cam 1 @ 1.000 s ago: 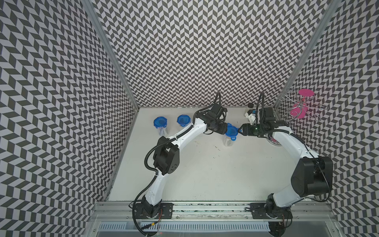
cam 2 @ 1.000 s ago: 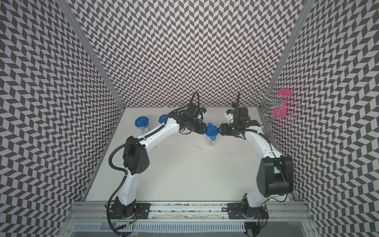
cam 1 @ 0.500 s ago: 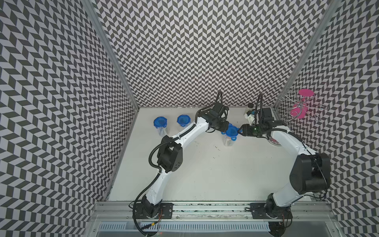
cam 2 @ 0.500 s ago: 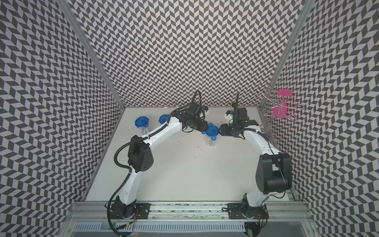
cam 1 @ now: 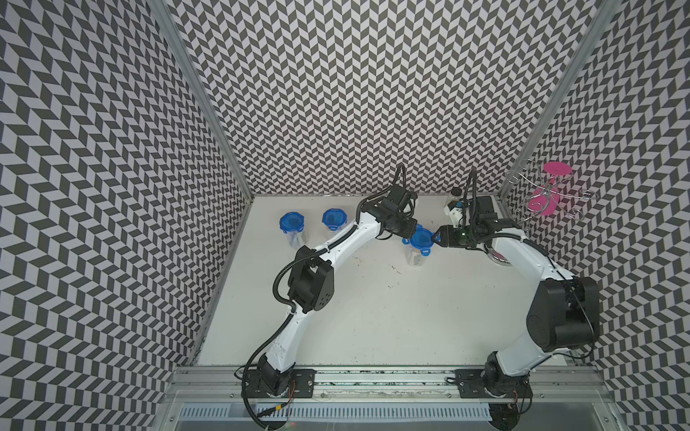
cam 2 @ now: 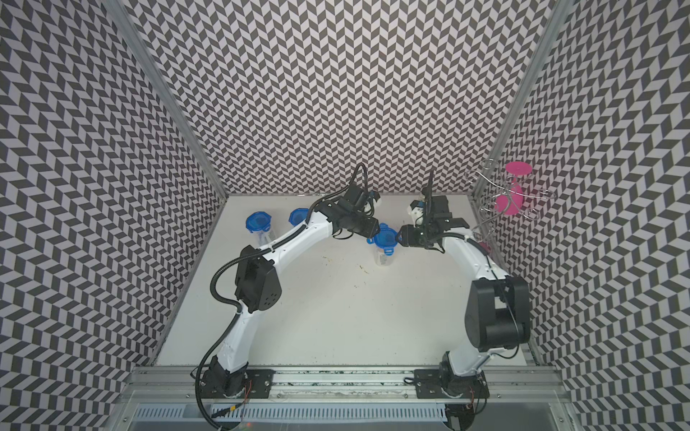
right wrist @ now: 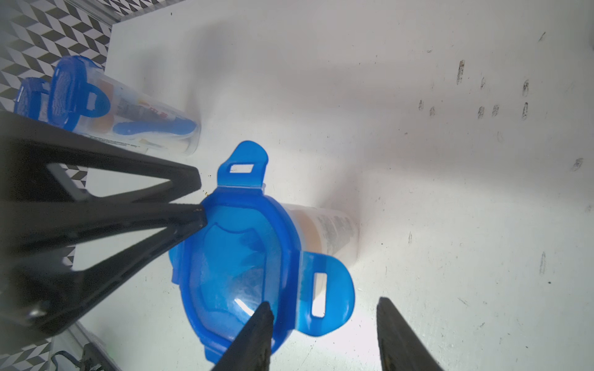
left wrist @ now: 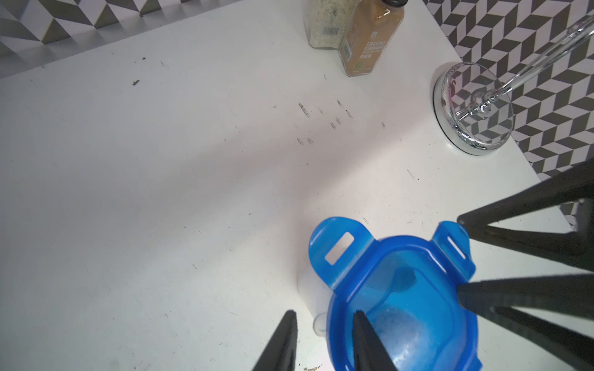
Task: Pack away toiletry kits
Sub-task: Close the fastener on the container.
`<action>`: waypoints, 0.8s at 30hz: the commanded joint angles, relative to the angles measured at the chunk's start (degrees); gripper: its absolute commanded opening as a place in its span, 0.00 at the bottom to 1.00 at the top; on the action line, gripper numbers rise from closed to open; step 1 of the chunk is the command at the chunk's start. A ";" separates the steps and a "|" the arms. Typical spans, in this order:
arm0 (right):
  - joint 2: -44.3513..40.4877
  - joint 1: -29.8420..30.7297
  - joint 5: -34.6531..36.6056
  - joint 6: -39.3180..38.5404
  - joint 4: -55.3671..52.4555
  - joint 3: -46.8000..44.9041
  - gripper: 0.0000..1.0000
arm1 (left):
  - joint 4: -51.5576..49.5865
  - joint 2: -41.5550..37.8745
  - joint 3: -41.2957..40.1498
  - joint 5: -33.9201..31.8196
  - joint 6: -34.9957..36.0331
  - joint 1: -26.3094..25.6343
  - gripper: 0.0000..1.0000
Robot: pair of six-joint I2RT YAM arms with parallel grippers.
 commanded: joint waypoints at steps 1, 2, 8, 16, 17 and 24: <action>-0.62 0.36 4.45 -0.84 -1.86 2.84 0.53 | -0.70 -1.00 2.49 -1.76 0.16 0.34 0.40; -0.88 0.40 5.76 -1.09 -2.88 4.22 0.55 | -0.47 -2.06 2.45 -2.01 -0.49 0.55 0.45; -0.40 2.24 9.95 -2.19 -6.10 9.47 0.58 | -2.13 -7.28 -0.12 -1.96 -3.41 0.88 0.62; 4.63 5.54 7.28 -2.47 -6.18 10.08 0.49 | -4.14 -8.49 -4.23 3.58 -10.04 -0.14 0.54; 5.31 5.55 7.32 -2.53 -6.46 10.09 0.49 | -3.82 -8.17 -4.51 4.50 -10.69 -0.14 0.54; 6.36 5.55 7.98 -2.96 -6.58 9.65 0.48 | -3.77 -4.86 -2.95 6.43 -12.31 -0.40 0.50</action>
